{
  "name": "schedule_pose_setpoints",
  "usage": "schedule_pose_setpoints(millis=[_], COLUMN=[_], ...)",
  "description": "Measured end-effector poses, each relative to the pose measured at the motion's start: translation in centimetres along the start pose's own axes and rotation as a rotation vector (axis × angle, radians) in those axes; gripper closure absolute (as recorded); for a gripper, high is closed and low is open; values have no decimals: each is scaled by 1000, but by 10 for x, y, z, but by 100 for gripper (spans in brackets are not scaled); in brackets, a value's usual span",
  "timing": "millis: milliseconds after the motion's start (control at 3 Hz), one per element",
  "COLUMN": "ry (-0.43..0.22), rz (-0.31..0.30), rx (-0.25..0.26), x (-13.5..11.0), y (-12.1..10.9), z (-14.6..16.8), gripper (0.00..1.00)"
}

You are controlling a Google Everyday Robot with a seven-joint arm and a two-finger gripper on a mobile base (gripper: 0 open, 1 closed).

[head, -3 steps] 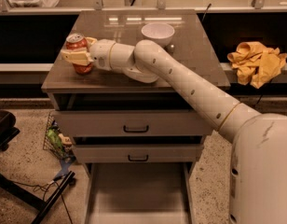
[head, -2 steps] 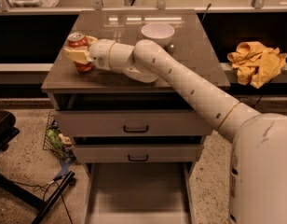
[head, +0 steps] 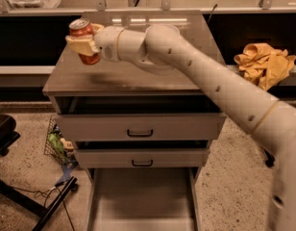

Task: Place coke can into bottom drawer

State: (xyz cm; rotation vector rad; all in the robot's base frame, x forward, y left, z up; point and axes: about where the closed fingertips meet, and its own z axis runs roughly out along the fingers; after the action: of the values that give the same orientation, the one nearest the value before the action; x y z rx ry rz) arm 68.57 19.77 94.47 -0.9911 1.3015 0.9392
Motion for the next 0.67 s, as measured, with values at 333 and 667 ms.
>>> schedule_pose_setpoints(millis=[333, 667], ry=[50, 67], rz=[-15, -24], rx=[87, 105], x=[-26, -10], y=[38, 75], z=[-68, -106], gripper=[100, 100])
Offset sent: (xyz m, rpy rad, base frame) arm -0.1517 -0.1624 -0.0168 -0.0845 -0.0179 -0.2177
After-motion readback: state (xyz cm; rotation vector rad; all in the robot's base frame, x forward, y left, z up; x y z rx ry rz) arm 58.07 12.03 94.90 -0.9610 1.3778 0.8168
